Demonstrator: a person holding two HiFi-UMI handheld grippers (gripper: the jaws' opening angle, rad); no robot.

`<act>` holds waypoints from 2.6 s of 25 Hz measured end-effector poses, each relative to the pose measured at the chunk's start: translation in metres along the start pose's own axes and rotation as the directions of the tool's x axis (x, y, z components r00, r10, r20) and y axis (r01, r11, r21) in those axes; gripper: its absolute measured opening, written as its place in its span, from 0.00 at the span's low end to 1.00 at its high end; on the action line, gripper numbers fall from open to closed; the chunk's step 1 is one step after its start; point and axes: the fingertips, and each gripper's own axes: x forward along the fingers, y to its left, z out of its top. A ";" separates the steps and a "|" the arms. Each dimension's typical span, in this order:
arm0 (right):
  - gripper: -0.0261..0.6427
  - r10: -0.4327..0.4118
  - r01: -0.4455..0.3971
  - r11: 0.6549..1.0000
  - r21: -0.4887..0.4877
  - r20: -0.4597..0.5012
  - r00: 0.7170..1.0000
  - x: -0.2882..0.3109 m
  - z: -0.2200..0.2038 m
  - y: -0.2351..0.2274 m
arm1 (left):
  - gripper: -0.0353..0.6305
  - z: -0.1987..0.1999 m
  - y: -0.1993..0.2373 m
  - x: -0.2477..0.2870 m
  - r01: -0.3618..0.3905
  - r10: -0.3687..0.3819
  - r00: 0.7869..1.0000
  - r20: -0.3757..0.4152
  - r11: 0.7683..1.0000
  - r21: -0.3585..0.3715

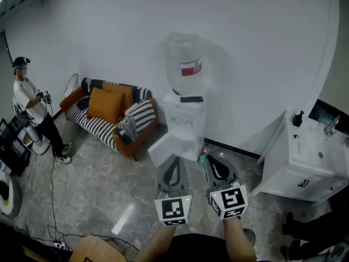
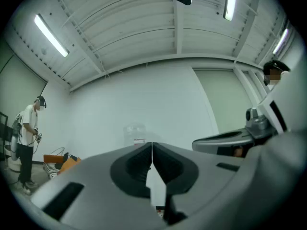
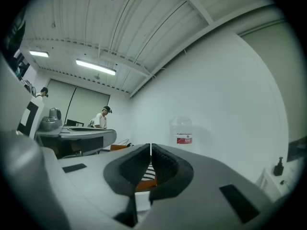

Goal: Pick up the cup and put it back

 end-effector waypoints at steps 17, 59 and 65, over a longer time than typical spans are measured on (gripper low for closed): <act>0.06 0.013 -0.013 1.000 0.025 0.000 1.000 0.012 -0.006 0.006 | 0.07 -0.008 0.006 0.005 0.020 -0.020 1.000 -0.024 1.000 -0.002; 0.06 -0.071 0.057 0.988 -0.145 -0.097 0.993 0.206 -0.046 -0.051 | 0.07 -0.078 0.118 0.182 -0.004 -0.001 0.990 -0.139 0.999 -0.034; 0.06 -0.050 0.047 0.997 -0.054 -0.061 0.997 0.286 -0.061 -0.058 | 0.07 -0.106 0.153 0.249 0.053 -0.056 0.979 -0.197 0.998 -0.018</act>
